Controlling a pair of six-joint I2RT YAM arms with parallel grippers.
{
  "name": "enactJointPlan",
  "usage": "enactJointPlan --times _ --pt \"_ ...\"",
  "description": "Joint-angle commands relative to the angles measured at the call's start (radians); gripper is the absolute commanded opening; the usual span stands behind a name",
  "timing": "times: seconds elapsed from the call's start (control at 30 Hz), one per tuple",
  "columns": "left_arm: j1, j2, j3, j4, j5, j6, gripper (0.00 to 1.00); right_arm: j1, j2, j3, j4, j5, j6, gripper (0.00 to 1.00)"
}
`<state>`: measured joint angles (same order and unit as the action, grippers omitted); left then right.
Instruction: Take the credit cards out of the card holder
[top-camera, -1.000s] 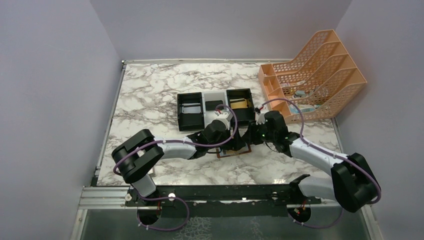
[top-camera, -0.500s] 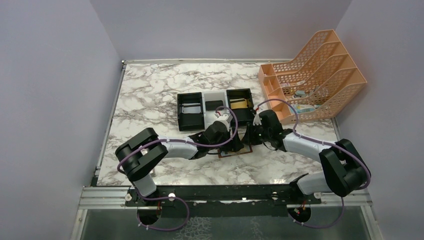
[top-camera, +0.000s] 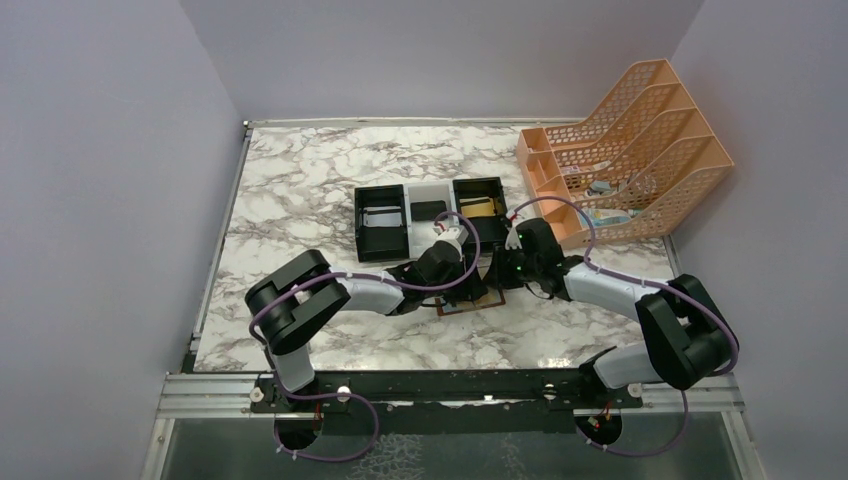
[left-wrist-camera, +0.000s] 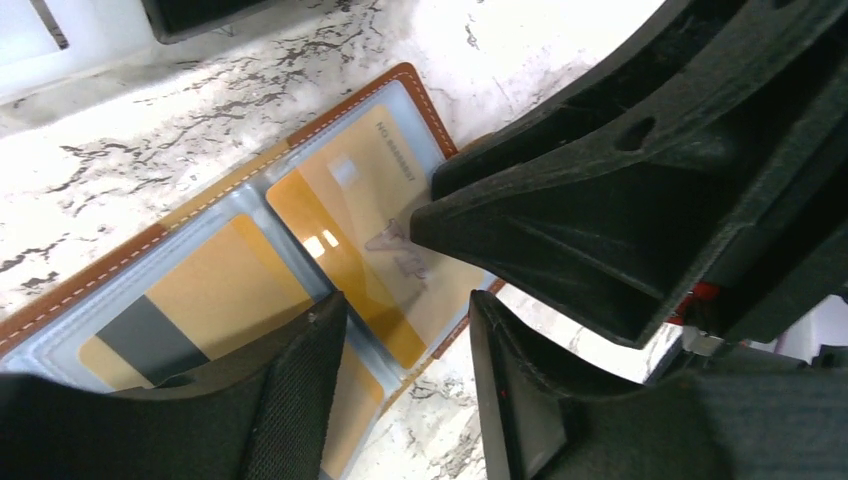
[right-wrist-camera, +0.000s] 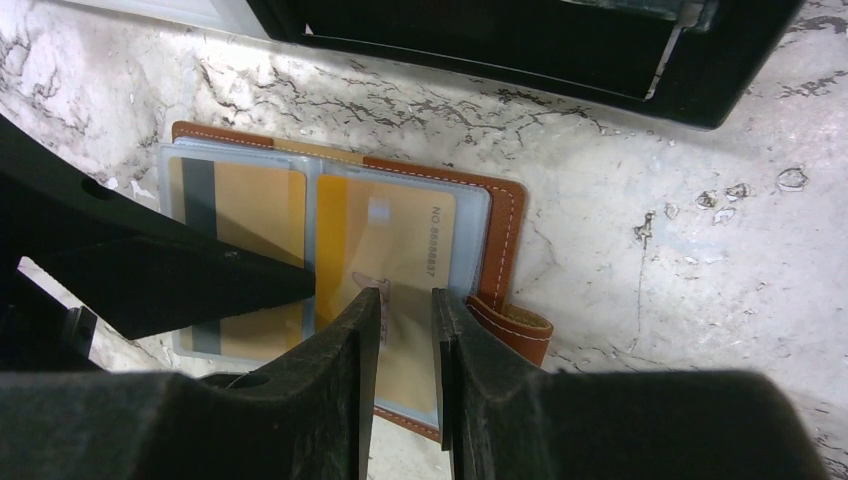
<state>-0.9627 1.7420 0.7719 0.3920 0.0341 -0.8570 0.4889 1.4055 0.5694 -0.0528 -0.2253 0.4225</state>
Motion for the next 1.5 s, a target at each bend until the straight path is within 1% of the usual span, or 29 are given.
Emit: enactJointPlan --times 0.0,0.27,0.47,0.57,0.7,0.87,1.07,1.27,1.47 --pt "-0.006 0.038 0.02 -0.01 -0.007 -0.015 0.49 -0.006 0.002 0.01 -0.015 0.038 0.0 0.26" --pt "-0.008 0.018 -0.014 0.01 -0.051 -0.046 0.43 -0.007 0.014 0.009 -0.014 0.037 0.001 0.26" --pt "-0.008 0.017 -0.033 0.044 -0.057 -0.073 0.4 -0.008 -0.029 0.002 -0.014 0.037 0.005 0.26" --pt "-0.008 0.019 -0.038 0.045 -0.063 -0.07 0.4 -0.007 -0.063 0.003 -0.019 0.026 0.017 0.29" --pt "-0.008 0.012 -0.043 0.045 -0.07 -0.066 0.39 -0.007 -0.087 -0.001 -0.026 0.058 0.03 0.31" --pt "-0.009 0.017 -0.046 0.045 -0.077 -0.078 0.39 -0.008 -0.017 0.007 -0.027 0.053 0.015 0.29" --pt "-0.007 0.011 -0.063 0.049 -0.118 -0.113 0.4 -0.009 0.003 0.008 -0.024 0.046 0.012 0.25" --pt "-0.005 0.01 -0.089 0.059 -0.154 -0.144 0.4 -0.02 0.06 0.02 -0.039 0.043 0.013 0.24" --pt "-0.005 0.015 -0.116 0.123 -0.151 -0.195 0.4 -0.026 0.071 0.014 -0.029 0.031 0.013 0.24"
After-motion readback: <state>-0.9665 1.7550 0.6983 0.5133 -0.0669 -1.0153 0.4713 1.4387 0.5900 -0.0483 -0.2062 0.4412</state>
